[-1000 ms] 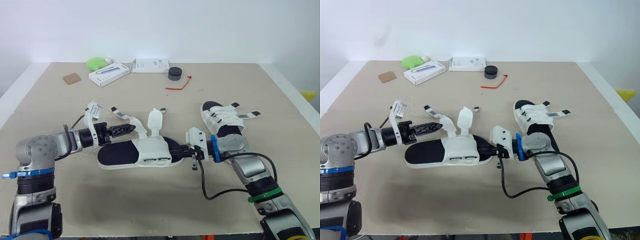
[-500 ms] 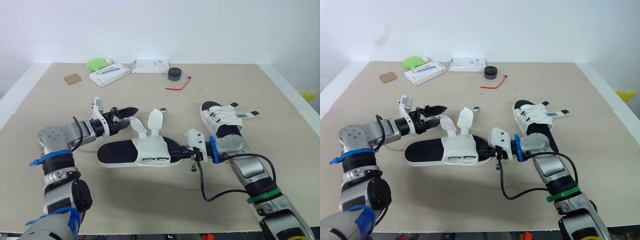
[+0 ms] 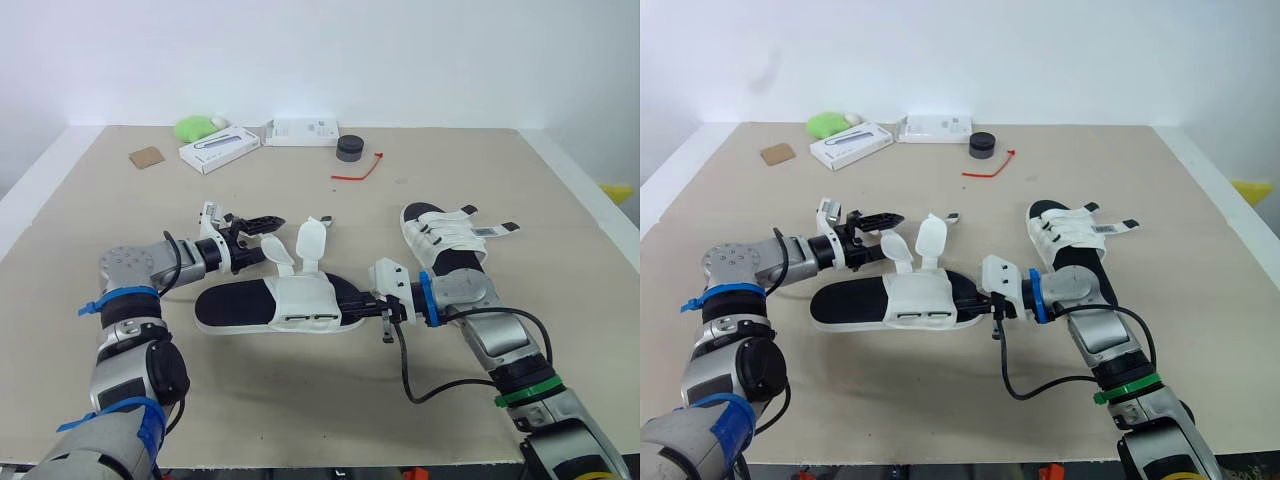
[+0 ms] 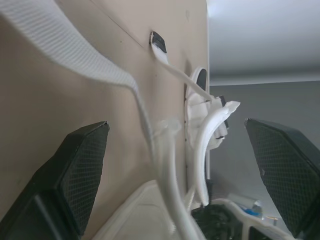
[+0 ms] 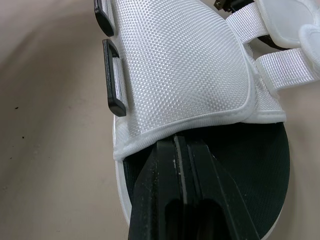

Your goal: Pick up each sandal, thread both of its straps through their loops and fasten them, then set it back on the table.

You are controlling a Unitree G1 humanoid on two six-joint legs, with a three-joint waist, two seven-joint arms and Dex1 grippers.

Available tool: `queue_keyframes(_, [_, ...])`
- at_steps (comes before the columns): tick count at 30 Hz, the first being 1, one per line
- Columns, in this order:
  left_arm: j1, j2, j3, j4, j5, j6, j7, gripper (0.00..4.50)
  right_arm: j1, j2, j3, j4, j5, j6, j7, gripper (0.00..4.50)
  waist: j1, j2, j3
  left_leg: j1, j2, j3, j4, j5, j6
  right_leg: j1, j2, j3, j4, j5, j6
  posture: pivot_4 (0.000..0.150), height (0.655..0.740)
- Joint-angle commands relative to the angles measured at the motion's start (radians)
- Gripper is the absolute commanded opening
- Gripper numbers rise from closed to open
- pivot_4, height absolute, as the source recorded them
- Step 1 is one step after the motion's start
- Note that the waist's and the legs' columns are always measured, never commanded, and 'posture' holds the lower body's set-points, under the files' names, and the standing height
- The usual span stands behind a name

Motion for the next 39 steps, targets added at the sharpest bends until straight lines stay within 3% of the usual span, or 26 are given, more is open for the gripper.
queue_keyframes(1, [-0.045,0.018,-0.004,0.043,0.023,-0.034,-0.045,4.50,-0.001,-0.006,-0.001,-0.025,-0.006,-0.014,0.001,0.10,0.000,0.000,0.000,0.000,0.000,0.000,0.000,0.000,0.000,0.000,0.000,0.000,0.000,0.000,0.000,0.150,0.7400])
queue_keyframes(3, [-0.059,0.021,-0.009,0.067,0.036,-0.047,-0.064,4.50,-0.001,-0.005,0.000,-0.026,-0.007,-0.015,0.000,0.10,0.000,0.000,0.000,0.000,0.000,0.000,0.000,0.000,0.000,0.000,0.000,0.000,0.000,0.000,0.000,0.150,0.7400])
queue_keyframes(6, [-0.086,0.024,-0.012,0.119,0.061,-0.081,-0.081,3.81,0.000,-0.004,0.002,-0.032,-0.006,-0.012,0.000,0.00,0.000,0.000,0.000,0.000,0.000,0.000,0.000,0.000,0.000,0.000,0.000,0.000,0.000,0.000,0.000,0.150,0.7400])
queue_keyframes(7, [-0.093,0.026,-0.017,0.135,0.073,-0.091,-0.088,3.17,-0.001,-0.004,0.002,-0.032,-0.007,-0.012,0.000,0.00,0.000,0.000,0.000,0.000,0.000,0.000,0.000,0.000,0.000,0.000,0.000,0.000,0.000,0.000,0.000,0.150,0.7400])
queue_keyframes(9, [-0.106,0.032,-0.026,0.167,0.097,-0.117,-0.101,2.45,-0.002,-0.004,0.003,-0.032,-0.007,-0.011,0.001,0.00,0.000,0.000,0.000,0.000,0.000,0.000,0.000,0.000,0.000,0.000,0.000,0.000,0.000,0.000,0.000,0.150,0.7400])
queue_keyframes(14, [-0.132,0.043,-0.049,0.237,0.158,-0.179,-0.132,0.07,-0.004,-0.005,0.003,-0.030,-0.009,-0.013,0.002,0.00,-0.001,0.000,0.000,0.000,0.000,0.000,0.000,0.000,0.000,0.000,0.000,0.000,0.000,0.000,0.000,0.150,0.7400])
queue_keyframes(18, [-0.124,0.043,-0.113,0.230,0.233,-0.244,-0.181,0.07,-0.002,-0.007,0.003,-0.033,-0.010,-0.012,0.003,0.00,0.000,0.000,0.000,0.000,0.000,0.000,0.000,0.000,0.000,0.000,0.000,0.000,0.000,0.000,0.000,0.150,0.7400])
queue_keyframes(24, [0.007,0.064,-0.452,-0.155,0.435,-0.521,-0.479,0.07,0.001,-0.009,0.004,-0.036,-0.013,-0.009,0.003,0.00,-0.002,0.000,0.000,-0.001,0.000,0.000,0.000,0.000,-0.001,-0.001,0.000,0.001,0.000,0.000,0.000,0.150,0.7400])
queue_keyframes(27, [0.121,0.111,-0.617,-0.447,0.594,-0.835,-0.600,0.07,0.004,-0.010,0.004,-0.041,-0.012,-0.005,0.003,0.00,-0.003,0.000,0.000,-0.001,0.002,0.001,-0.001,0.001,-0.001,-0.001,0.001,0.002,0.000,0.000,0.000,0.150,0.7400])
queue_keyframes(30, [0.191,0.154,-0.700,-0.593,0.740,-1.125,-0.638,0.07,0.006,-0.012,0.004,-0.042,-0.013,-0.004,0.004,0.00,-0.001,0.000,0.000,-0.001,0.002,0.001,-0.001,0.000,-0.001,-0.001,0.001,0.002,-0.001,0.000,0.000,0.150,0.7400])
queue_keyframes(35, [0.284,0.265,-0.822,-0.656,1.012,-1.638,-0.671,0.07,0.006,-0.014,0.005,-0.041,-0.012,-0.002,0.007,0.00,-0.002,0.000,0.000,-0.001,0.003,0.004,-0.001,0.000,0.001,-0.001,0.003,0.005,-0.003,0.000,0.001,0.150,0.7400])
queue_keyframes(39, [0.301,0.339,-0.855,-0.613,1.202,-2.037,-0.607,0.07,0.002,-0.015,0.007,-0.034,-0.013,-0.006,0.012,0.00,0.001,0.000,0.000,-0.001,0.004,0.006,-0.001,0.001,0.003,0.000,0.003,0.005,-0.005,0.001,0.002,0.150,0.7400])
